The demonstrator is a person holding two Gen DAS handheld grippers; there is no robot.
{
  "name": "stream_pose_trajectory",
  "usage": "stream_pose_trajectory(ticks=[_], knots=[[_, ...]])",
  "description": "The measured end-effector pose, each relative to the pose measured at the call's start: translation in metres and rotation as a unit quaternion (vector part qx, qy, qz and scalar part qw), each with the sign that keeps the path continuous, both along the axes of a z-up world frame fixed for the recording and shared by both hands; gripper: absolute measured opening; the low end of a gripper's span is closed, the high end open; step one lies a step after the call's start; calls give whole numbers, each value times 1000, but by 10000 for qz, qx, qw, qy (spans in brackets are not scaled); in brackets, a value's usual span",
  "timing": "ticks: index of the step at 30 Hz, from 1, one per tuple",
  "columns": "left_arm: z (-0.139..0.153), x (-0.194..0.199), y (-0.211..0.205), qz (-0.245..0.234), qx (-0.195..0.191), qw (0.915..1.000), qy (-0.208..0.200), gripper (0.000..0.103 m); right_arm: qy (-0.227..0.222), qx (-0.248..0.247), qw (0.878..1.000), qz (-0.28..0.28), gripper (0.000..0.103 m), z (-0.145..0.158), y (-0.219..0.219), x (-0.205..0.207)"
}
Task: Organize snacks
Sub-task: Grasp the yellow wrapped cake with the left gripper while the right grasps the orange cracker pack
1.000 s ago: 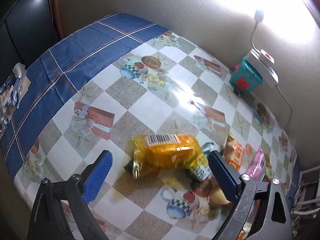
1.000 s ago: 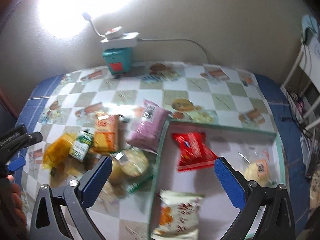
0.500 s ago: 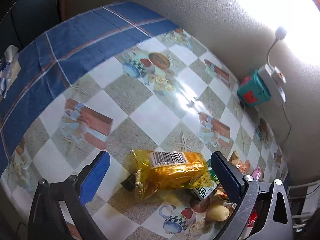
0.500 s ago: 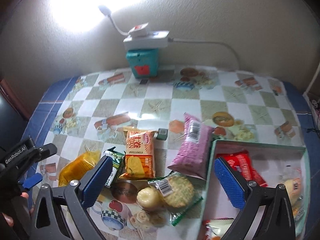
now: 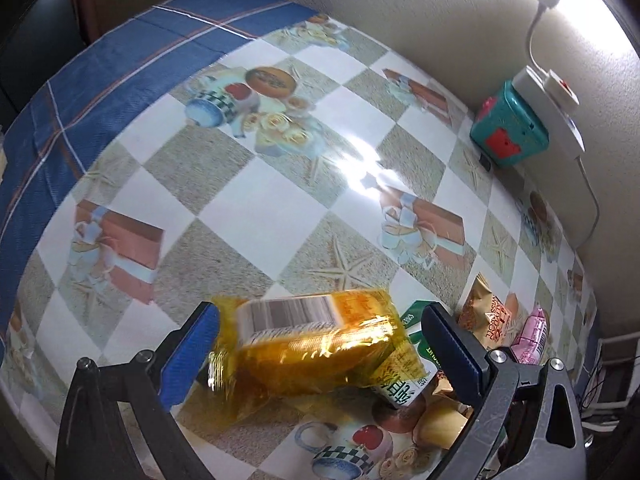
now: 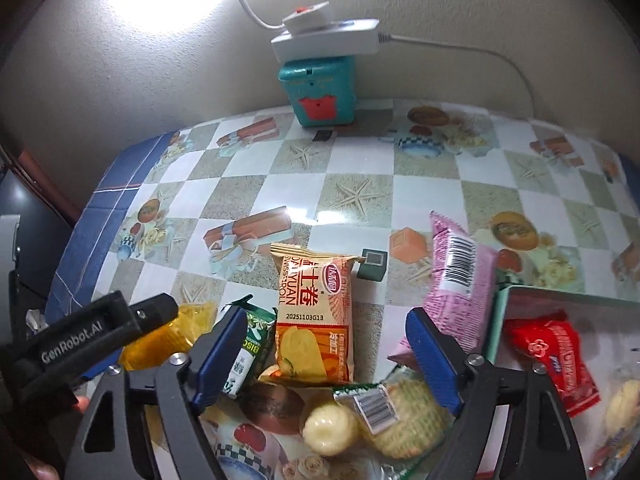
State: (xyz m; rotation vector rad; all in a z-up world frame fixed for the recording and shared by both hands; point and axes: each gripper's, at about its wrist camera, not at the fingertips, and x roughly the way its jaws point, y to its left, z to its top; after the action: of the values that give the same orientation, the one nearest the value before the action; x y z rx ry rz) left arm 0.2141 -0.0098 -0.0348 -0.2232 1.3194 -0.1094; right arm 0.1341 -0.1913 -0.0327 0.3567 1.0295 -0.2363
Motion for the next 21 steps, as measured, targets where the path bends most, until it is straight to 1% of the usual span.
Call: stream_pose_trajectory(ticks=[2, 6, 9, 13, 14, 16, 21], knots=[[-5, 1, -3, -1, -7, 10000, 55, 101, 22, 22, 10000, 11, 78, -5, 0, 3], [-10, 1, -7, -38, 205, 9998, 37, 101, 57, 65, 9999, 53, 72, -12, 1, 7], [-12, 1, -9, -33, 293, 9996, 10, 101, 155, 18, 9999, 58, 68, -20, 2, 11], [-14, 2, -7, 45, 314, 9995, 2, 99, 211, 105, 9997, 77, 59, -29, 2, 12], [-15, 2, -7, 64, 314, 9995, 3, 98, 202, 110, 9997, 68, 58, -29, 2, 11], [-15, 2, -5, 96, 272, 9996, 2, 96, 197, 133, 9997, 80, 48, -30, 2, 11], [-11, 0, -5, 87, 277, 9996, -18, 92, 162, 128, 9997, 125, 42, -29, 4, 11]])
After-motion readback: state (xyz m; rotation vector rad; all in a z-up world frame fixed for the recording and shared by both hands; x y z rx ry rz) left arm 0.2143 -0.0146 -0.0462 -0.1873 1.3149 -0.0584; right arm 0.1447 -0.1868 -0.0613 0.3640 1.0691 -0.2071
